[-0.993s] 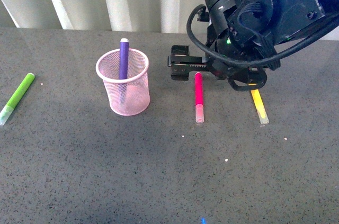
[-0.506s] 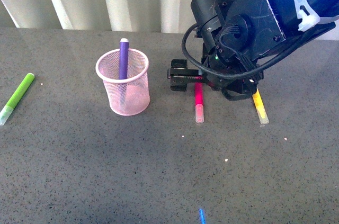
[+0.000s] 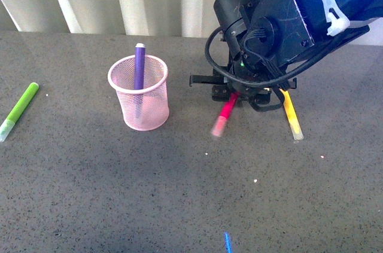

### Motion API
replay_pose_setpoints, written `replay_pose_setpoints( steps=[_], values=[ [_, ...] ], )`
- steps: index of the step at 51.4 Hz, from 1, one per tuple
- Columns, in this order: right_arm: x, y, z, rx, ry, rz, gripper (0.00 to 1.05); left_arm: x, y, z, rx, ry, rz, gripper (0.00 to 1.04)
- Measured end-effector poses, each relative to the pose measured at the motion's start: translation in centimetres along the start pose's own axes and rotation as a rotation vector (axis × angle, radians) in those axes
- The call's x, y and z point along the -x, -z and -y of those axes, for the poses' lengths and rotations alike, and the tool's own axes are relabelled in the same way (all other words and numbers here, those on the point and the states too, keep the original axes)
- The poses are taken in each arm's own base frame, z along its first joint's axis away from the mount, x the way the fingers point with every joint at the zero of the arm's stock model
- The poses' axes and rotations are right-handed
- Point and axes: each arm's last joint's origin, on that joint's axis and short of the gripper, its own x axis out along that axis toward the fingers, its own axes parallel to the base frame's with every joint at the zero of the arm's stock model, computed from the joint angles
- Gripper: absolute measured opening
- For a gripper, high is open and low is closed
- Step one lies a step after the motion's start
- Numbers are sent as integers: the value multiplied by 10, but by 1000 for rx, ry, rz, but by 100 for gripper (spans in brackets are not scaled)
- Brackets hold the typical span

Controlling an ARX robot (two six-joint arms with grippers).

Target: Insert purple and pink pens into pink cup

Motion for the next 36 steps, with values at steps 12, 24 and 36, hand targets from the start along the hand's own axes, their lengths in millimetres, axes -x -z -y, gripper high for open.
replay_pose_setpoints(
  steps=[12, 24, 36],
  values=[
    [2, 2, 5, -24, -22, 25, 12, 0, 0, 0, 0, 0, 0, 98],
    [12, -1, 7, 13, -110, 186, 12, 0, 0, 0, 0, 0, 0, 98],
    [101, -37, -33, 280, -390, 758, 12, 0, 0, 0, 0, 0, 0, 98]
  ],
)
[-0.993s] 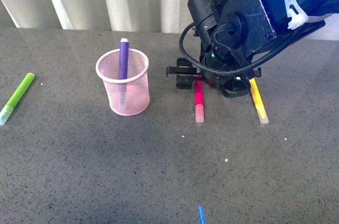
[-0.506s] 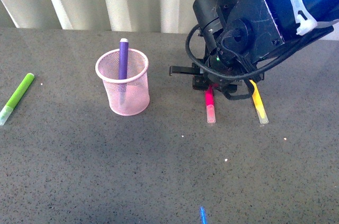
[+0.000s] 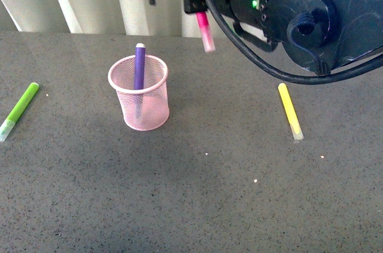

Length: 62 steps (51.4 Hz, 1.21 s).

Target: Insert purple and pink pens into pink cup

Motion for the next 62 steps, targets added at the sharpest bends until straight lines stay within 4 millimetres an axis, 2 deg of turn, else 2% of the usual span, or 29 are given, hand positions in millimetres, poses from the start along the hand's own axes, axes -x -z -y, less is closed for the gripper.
replay_pose_setpoints(
  steps=[3, 6, 11, 15, 24, 40, 47, 62],
  values=[
    [8, -12, -16, 56, -64, 87, 12, 0, 0, 0, 0, 0, 0, 98],
    [13, -13, -29, 103, -107, 135, 12, 0, 0, 0, 0, 0, 0, 98],
    [19, 0, -53, 201, -187, 184, 12, 0, 0, 0, 0, 0, 0, 98],
    [16, 13, -61, 242, -206, 178, 12, 0, 0, 0, 0, 0, 0, 98],
    [8, 28, -67, 252, -210, 159, 12, 0, 0, 0, 0, 0, 0, 98],
    [-9, 24, -82, 213, -231, 179, 12, 0, 0, 0, 0, 0, 0, 98],
    [-17, 25, -82, 182, -212, 169, 12, 0, 0, 0, 0, 0, 0, 98],
    [-24, 40, -79, 158, -206, 134, 12, 0, 0, 0, 0, 0, 0, 98]
  ],
)
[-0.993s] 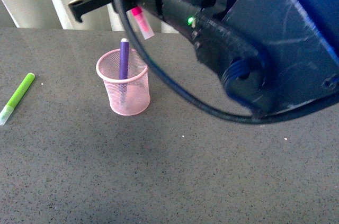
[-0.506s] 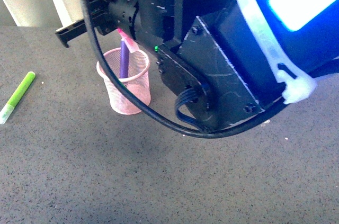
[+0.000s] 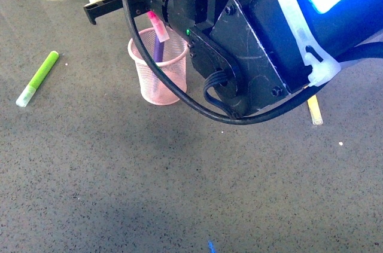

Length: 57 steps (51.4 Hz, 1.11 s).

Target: Insert purple and pink pens into pink cup

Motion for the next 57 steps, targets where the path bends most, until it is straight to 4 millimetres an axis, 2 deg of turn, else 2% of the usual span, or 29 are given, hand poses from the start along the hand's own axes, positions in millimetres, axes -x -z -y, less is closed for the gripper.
replay_pose_setpoints(
  steps=[12, 32, 39, 44, 48, 57],
  values=[
    [-1, 10, 2, -3, 2, -14, 11, 0, 0, 0, 0, 0, 0, 98],
    [-1, 12, 3, -2, -3, -12, 11, 0, 0, 0, 0, 0, 0, 98],
    [4, 17, 3, 0, 8, -29, 41, 0, 0, 0, 0, 0, 0, 98],
    [8, 17, 3, -3, 14, -41, 56, 0, 0, 0, 0, 0, 0, 98],
    [13, 14, 5, -13, 30, -45, 73, 0, 0, 0, 0, 0, 0, 98],
    [23, 1, 10, -50, 70, -65, 98, 0, 0, 0, 0, 0, 0, 98]
  ],
)
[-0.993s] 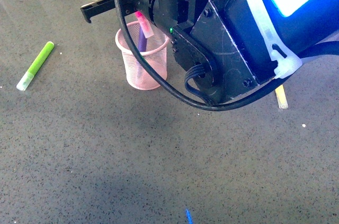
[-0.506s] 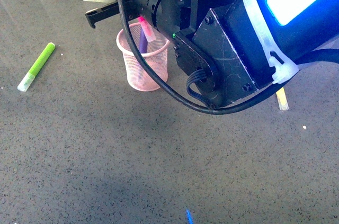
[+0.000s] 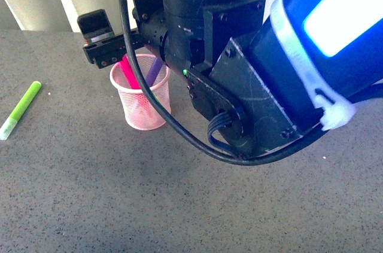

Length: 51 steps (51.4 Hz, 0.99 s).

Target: Insert purple and pink pens into pink cup

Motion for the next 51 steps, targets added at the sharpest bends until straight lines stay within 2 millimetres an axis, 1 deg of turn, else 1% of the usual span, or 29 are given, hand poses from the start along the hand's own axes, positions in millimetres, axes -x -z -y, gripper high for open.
replay_pose_setpoints(
  steps=[1, 3, 5, 8, 9, 13, 14, 17, 20, 23, 24, 26, 29, 32, 36, 39, 41, 42, 43, 46, 49, 51],
  values=[
    [2, -3, 1, -9, 9, -8, 100, 0, 0, 0, 0, 0, 0, 98],
    [5, -7, 3, -16, 22, -20, 99, 0, 0, 0, 0, 0, 0, 98],
    [11, -16, 10, -39, 56, -51, 97, 0, 0, 0, 0, 0, 0, 98],
    [18, -23, 16, -58, 85, -88, 98, 0, 0, 0, 0, 0, 0, 98],
    [24, -29, 22, -73, 108, -121, 98, 0, 0, 0, 0, 0, 0, 98],
    [39, -40, 39, -129, 142, -202, 98, 0, 0, 0, 0, 0, 0, 98],
    [49, -45, 49, -166, 157, -246, 98, 0, 0, 0, 0, 0, 0, 98],
    [65, -50, 63, -216, 175, -303, 98, 0, 0, 0, 0, 0, 0, 98],
    [94, -56, 84, -274, 201, -373, 98, 0, 0, 0, 0, 0, 0, 98],
    [128, -61, 103, -312, 231, -415, 98, 0, 0, 0, 0, 0, 0, 98],
    [134, -61, 106, -316, 236, -420, 98, 0, 0, 0, 0, 0, 0, 98],
    [153, -64, 114, -326, 264, -422, 98, 0, 0, 0, 0, 0, 0, 98],
    [166, -69, 121, -327, 300, -402, 98, 0, 0, 0, 0, -3, 0, 98],
    [170, -75, 123, -323, 306, -381, 98, 0, 0, 0, 0, 0, 0, 98],
    [170, -76, 122, -319, 290, -379, 98, 0, 0, 0, 0, 1, 1, 98],
    [170, -68, 120, -241, 384, -295, 92, 0, 0, 0, 0, 1, 0, 98],
    [175, -61, 120, -167, 489, -197, 85, 0, 0, 0, 0, 2, 0, 98],
    [177, -59, 120, -159, 501, -174, 83, 0, 0, 0, 0, 2, 0, 98],
    [182, -56, 120, -137, 545, -135, 79, 0, 0, 0, 0, 1, 0, 98],
    [197, -53, 119, -111, 584, -44, 70, 0, 0, 0, 0, -3, 0, 98],
    [214, -56, 120, -89, 601, 41, 60, 0, 0, 0, 0, -3, 0, 98],
    [228, -59, 119, -76, 604, 79, 49, 0, 0, 0, 0, -2, 2, 98]
  ],
)
